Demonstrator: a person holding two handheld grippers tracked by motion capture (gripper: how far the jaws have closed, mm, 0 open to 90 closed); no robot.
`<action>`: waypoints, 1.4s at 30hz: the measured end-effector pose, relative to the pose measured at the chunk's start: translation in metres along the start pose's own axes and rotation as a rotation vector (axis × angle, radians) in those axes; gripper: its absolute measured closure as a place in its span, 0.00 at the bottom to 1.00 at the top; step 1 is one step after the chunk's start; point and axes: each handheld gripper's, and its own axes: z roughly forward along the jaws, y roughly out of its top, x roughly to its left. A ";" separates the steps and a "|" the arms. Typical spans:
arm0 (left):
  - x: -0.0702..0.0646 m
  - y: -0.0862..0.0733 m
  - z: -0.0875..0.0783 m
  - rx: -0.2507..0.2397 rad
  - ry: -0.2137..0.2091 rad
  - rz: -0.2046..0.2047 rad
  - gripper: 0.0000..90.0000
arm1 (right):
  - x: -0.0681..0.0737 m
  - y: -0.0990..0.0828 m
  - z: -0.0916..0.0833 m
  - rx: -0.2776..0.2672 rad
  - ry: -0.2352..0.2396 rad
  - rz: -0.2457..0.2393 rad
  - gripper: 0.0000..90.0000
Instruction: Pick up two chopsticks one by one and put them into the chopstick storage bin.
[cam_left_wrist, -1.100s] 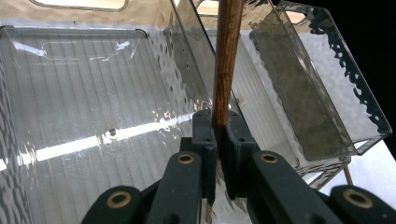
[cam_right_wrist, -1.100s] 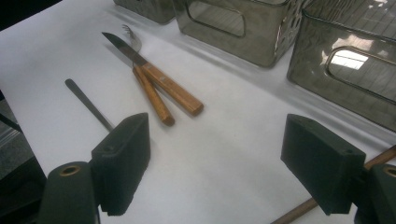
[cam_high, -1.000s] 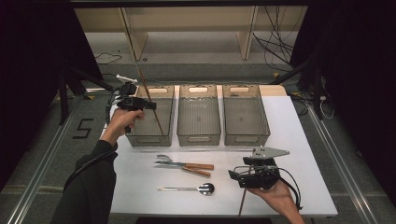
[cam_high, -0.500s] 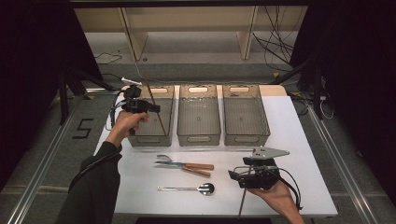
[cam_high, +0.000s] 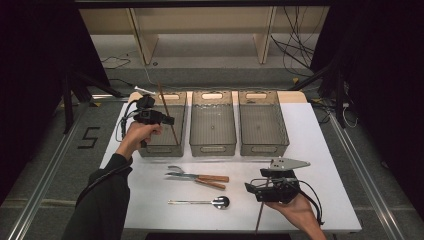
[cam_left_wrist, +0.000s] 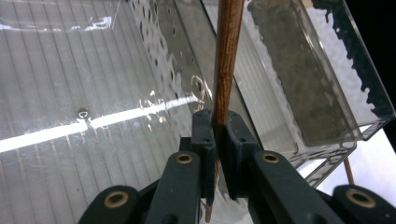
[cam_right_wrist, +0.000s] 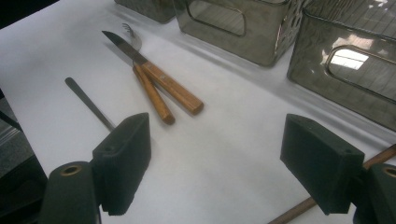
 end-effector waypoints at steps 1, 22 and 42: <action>0.000 0.000 0.000 0.001 0.000 -0.003 0.93 | 0.000 0.000 0.000 0.000 0.000 0.000 0.28; -0.013 -0.003 -0.011 -0.011 0.071 0.039 0.30 | -0.001 0.000 0.000 0.015 0.001 0.007 0.29; -0.043 -0.091 -0.053 -0.140 0.064 0.182 0.23 | -0.014 -0.010 0.003 0.169 -0.135 0.096 0.34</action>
